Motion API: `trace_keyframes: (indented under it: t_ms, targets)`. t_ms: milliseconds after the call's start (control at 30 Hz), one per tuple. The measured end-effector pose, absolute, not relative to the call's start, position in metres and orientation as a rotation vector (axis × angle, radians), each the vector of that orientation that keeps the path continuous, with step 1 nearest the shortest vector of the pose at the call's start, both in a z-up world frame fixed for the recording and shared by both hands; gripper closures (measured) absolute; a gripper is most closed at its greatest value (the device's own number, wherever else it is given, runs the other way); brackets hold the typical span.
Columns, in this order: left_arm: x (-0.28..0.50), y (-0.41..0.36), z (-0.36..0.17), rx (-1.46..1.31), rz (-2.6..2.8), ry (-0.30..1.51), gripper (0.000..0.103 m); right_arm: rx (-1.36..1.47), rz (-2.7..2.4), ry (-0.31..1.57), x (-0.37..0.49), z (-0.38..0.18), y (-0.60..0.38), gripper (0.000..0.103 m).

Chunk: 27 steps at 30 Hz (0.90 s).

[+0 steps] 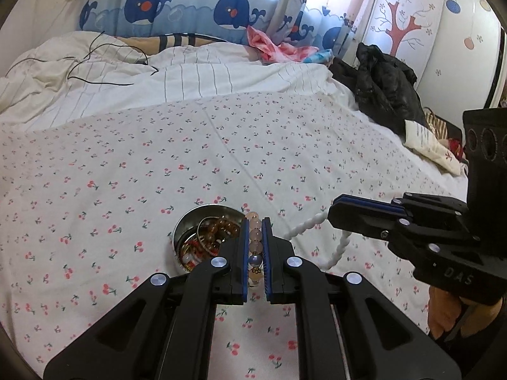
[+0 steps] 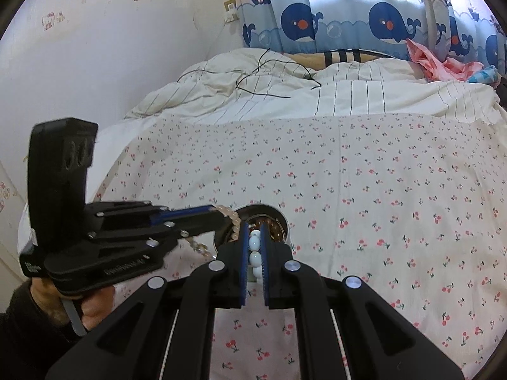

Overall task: Organize jewelry
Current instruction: 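Carry both bead bracelets over the tin with the left and right grippers, then open both grippers to drop the bead bracelets into the tin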

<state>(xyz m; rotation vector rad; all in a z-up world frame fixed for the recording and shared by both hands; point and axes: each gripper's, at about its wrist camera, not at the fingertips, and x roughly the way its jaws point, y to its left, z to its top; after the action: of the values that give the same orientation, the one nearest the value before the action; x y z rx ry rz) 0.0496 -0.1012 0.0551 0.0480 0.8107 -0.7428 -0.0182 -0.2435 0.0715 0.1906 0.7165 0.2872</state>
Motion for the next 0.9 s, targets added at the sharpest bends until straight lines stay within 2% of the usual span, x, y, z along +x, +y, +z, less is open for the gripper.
trace_keyframes:
  t_ms: [333,567,633,667,700,767,900]
  targets:
    - [0.073,-0.112,0.033,0.018,-0.713,0.848,0.096,0.199,0.294,0.711,-0.004,0.072,-0.234,0.095]
    - [0.078,-0.119,0.020,0.094,-0.640,0.880,0.095,0.199,0.297,0.721,0.005,0.067,-0.226,0.095]
    - [0.079,-0.115,0.021,0.104,-0.621,0.878,0.091,0.199,0.299,0.724,0.008,0.066,-0.222,0.095]
    - [0.079,-0.113,0.023,0.103,-0.610,0.873,0.082,0.199,0.301,0.725,0.010,0.065,-0.220,0.095]
    - [0.079,-0.109,0.026,0.098,-0.596,0.865,0.068,0.199,0.302,0.726,0.011,0.065,-0.219,0.095]
    - [0.080,-0.100,0.030,0.078,-0.569,0.845,0.055,0.204,0.307,0.729,0.015,0.063,-0.215,0.095]
    - [0.090,-0.074,0.036,0.007,-0.511,0.844,0.050,0.246,0.328,0.734,0.022,0.058,-0.213,0.095]
